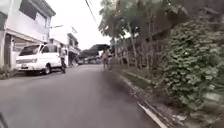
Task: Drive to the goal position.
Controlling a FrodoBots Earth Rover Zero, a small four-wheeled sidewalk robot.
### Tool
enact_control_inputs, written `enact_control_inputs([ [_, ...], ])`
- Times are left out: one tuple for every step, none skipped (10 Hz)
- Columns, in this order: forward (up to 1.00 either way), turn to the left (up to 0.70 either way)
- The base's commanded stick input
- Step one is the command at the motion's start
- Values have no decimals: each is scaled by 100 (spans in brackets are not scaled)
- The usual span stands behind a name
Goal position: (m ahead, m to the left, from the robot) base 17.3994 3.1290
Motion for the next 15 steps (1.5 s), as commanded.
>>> enact_control_inputs([
  [85,44],
  [85,37],
  [85,10],
  [85,10],
  [85,10],
  [85,10],
  [85,10],
  [85,10],
  [85,10],
  [85,10],
  [85,10],
  [85,10],
  [85,10],
  [85,10],
  [85,10],
])
